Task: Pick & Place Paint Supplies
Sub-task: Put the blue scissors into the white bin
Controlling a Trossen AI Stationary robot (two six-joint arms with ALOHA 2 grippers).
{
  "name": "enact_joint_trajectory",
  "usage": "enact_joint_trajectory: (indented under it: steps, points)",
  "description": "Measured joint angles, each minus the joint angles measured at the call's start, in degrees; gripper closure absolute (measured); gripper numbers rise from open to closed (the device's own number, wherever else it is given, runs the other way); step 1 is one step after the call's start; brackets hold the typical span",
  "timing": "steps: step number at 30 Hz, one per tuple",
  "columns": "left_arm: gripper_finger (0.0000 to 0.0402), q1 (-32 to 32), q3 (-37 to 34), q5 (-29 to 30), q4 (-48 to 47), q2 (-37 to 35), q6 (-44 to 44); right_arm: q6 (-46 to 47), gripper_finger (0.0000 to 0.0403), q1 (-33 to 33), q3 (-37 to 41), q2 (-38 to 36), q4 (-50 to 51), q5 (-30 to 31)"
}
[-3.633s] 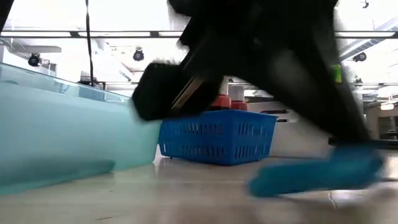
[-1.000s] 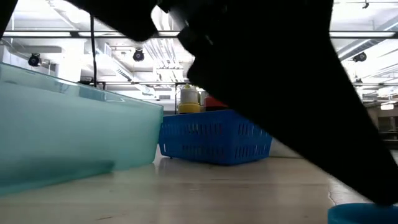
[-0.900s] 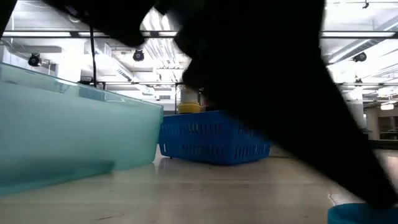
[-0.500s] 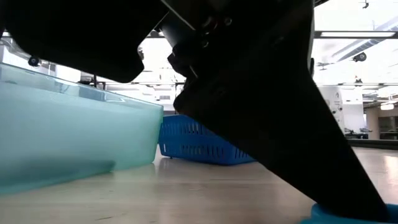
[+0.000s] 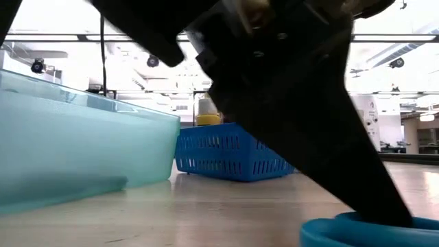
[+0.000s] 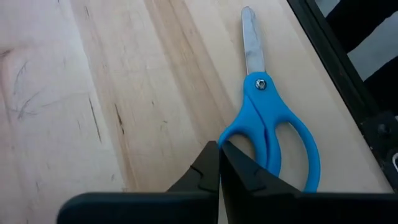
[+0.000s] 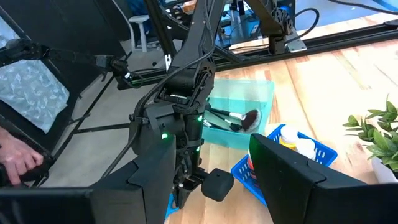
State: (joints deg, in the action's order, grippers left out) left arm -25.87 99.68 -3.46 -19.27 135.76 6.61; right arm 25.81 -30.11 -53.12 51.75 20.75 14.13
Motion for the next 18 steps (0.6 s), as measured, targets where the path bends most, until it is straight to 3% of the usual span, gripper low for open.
enact_joint_trajectory:
  steps: [18]
  points:
    - [0.0401,0.07,10.83,4.09,-5.26,0.42,1.4,-0.78,0.02,0.0,0.0,0.0,-0.07,-0.42]
